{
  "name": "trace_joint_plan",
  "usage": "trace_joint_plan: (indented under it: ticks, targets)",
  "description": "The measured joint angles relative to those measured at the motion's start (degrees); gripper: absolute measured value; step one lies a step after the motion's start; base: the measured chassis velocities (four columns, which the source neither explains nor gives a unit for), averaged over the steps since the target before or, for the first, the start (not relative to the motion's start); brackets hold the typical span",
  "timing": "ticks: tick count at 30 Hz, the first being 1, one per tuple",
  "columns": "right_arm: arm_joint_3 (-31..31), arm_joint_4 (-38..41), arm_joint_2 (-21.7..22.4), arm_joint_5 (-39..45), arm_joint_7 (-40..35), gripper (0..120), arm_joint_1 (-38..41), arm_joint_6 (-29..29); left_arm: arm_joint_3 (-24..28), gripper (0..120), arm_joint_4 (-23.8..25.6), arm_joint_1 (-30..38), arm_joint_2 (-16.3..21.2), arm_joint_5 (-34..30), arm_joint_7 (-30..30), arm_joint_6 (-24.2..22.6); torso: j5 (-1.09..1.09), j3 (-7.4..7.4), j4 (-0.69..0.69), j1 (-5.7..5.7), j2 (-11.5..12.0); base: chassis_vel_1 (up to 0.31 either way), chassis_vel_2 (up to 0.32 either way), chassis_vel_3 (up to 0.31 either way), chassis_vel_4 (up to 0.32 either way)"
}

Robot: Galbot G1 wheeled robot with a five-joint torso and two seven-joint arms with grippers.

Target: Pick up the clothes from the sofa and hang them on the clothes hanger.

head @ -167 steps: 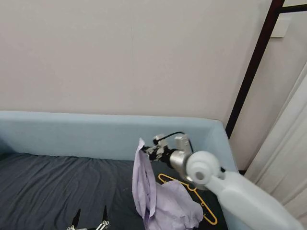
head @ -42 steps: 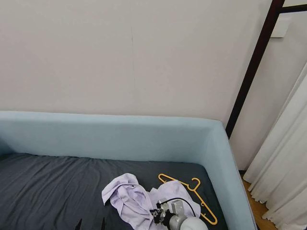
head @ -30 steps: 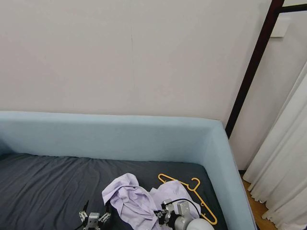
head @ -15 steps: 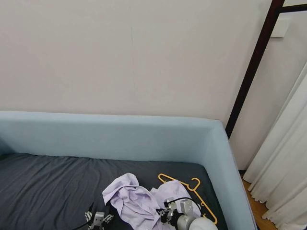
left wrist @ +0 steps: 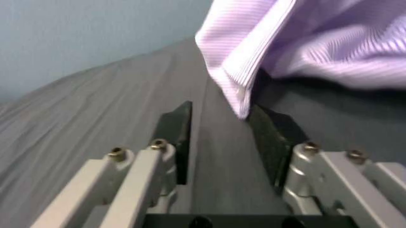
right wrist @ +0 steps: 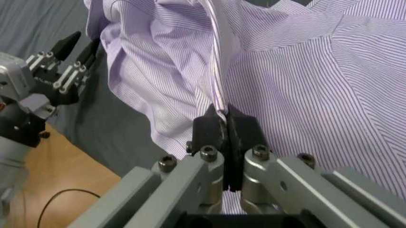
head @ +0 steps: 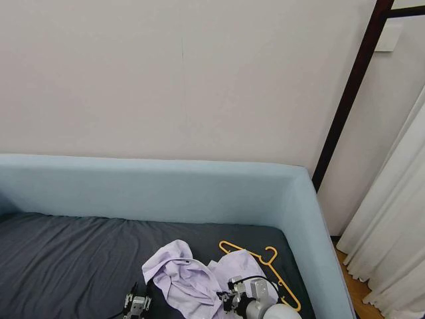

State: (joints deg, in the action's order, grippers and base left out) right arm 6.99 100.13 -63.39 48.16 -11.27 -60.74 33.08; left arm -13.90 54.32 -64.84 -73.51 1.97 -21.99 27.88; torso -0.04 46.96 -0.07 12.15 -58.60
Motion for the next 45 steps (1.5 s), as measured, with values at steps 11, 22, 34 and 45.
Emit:
trace_joint_plan:
  ticks: [11,22,34,45]
  targets:
    - [-0.1,0.3,0.4,0.3,0.1,0,-0.1,0.0,1.5,0,-3.0,4.3,-1.0,1.1,1.0,0.8,0.0,0.0,0.0,0.0,0.0,0.0,0.0,0.0,0.0]
    - [-2.0,3.9,1.4,1.4,-0.4,0,-1.2,0.0,0.7,0,6.0,-0.5,1.7,-0.6,1.0,-0.4,-0.01,0.0,0.01,0.0,0.0,0.0,0.0,0.0,0.0]
    - [-5.5,17.4,13.1,12.3,-5.5,0,3.5,-0.5,-0.1,0,37.5,-6.2,19.7,-12.5,3.0,-10.5,-0.03,0.0,0.0,0.0,0.0,0.0,0.0,0.0,0.0]
    - [-8.7,23.0,25.0,26.0,-8.8,0,18.7,-1.7,-0.8,0,58.4,-0.9,35.9,-30.2,3.1,-23.0,0.01,0.0,-0.02,0.0,0.0,0.0,0.0,0.0,0.0]
